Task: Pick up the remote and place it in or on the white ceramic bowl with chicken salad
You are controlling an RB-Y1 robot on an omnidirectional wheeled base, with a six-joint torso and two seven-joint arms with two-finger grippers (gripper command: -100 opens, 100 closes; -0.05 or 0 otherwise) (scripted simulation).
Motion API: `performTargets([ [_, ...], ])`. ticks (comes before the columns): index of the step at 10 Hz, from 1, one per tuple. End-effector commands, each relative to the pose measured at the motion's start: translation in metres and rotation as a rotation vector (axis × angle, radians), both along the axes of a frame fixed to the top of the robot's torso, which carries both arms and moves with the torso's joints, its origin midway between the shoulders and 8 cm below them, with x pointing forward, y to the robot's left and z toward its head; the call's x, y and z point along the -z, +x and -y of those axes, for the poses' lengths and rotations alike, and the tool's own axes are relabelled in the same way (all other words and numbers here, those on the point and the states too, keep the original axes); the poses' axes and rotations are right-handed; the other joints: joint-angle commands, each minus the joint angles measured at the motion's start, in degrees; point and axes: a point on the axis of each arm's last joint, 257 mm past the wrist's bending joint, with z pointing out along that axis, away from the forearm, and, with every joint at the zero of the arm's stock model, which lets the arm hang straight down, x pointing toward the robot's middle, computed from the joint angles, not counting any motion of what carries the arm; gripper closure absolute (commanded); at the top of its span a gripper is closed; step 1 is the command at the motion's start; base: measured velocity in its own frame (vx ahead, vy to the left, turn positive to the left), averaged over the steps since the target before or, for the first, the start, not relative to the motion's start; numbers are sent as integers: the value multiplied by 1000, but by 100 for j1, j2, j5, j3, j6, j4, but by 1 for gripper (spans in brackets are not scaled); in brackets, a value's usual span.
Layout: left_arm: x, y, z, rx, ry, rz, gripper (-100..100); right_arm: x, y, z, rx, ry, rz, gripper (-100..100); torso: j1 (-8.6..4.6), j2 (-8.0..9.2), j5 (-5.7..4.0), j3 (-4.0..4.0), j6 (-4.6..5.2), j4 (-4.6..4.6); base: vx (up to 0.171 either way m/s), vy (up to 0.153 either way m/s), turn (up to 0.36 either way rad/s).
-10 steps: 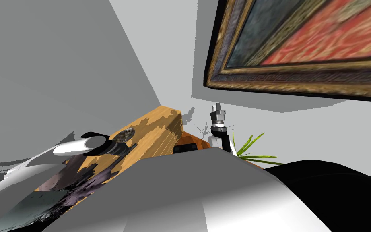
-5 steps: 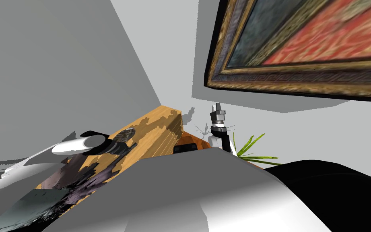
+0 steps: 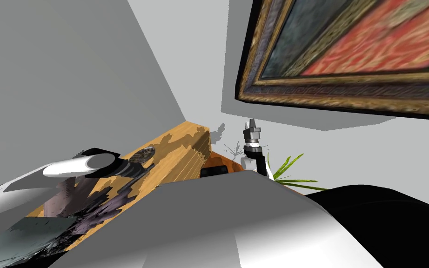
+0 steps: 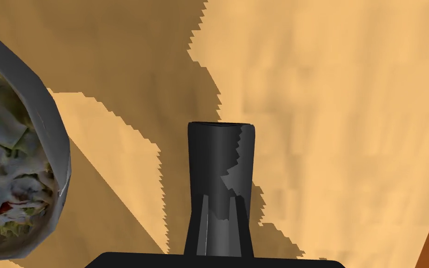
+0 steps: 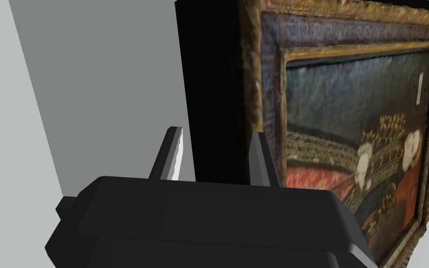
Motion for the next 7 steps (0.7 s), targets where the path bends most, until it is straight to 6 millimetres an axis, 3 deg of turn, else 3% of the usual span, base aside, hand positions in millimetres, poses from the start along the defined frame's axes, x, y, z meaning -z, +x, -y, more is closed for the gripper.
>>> performTargets([
  [1, -23, 9, -20, -8, 46, 24, 100, 0, 0, 0, 0, 0, 0, 0, 0, 0, 0, 0, 0, 0, -63, -116, -34],
  [6, -79, 19, -71, -57, 161, 62, 100, 0, 0, 0, 0, 0, 0, 0, -5, 10, -6, 8, 0, 5, -59, -93, -73],
  [7, -98, 19, -87, -82, 196, 69, 100, 0, 0, 0, 0, 0, 0, 0, 3, 6, -6, 6, -1, 5, -50, -60, -121],
])
